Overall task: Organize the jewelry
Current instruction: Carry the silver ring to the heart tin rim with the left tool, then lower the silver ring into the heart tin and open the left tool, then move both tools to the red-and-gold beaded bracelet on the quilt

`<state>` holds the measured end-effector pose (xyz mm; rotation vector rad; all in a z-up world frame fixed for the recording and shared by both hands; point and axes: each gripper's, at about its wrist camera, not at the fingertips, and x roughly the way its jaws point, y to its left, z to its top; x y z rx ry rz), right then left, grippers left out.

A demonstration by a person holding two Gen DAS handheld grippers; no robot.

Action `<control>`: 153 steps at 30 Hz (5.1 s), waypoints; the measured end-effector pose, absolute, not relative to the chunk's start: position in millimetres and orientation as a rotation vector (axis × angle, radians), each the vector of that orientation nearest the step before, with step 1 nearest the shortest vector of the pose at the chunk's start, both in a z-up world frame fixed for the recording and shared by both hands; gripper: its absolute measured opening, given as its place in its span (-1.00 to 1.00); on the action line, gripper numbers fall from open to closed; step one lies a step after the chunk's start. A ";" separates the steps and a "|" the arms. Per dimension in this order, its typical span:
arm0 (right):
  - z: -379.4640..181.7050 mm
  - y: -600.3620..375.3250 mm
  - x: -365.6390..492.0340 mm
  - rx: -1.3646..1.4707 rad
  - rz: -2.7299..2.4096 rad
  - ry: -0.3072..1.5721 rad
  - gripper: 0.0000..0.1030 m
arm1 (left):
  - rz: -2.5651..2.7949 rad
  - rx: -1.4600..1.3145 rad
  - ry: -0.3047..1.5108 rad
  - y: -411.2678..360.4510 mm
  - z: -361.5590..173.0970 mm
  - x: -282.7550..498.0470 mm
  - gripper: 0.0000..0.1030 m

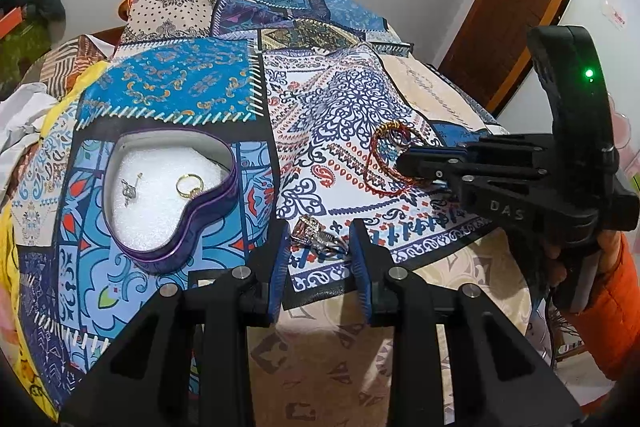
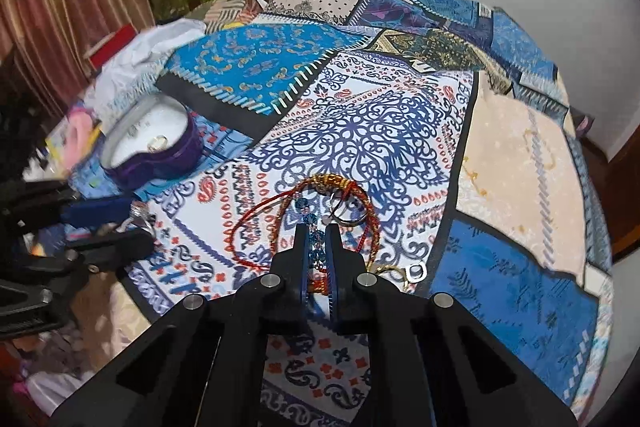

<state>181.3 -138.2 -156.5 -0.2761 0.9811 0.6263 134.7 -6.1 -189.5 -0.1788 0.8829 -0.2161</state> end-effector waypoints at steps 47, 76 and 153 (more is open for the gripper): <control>-47.7 -137.9 158.3 -0.153 0.570 0.677 -0.87 | -0.051 -0.186 0.966 39.1 -224.8 146.9 -0.45; -58.0 -80.8 157.7 -0.182 0.692 0.716 -0.87 | -0.062 -0.261 0.913 63.1 -213.8 131.8 -0.81; -42.7 -114.1 152.9 -0.168 0.591 0.708 -0.12 | -0.051 -0.128 0.704 36.4 -108.4 122.3 0.09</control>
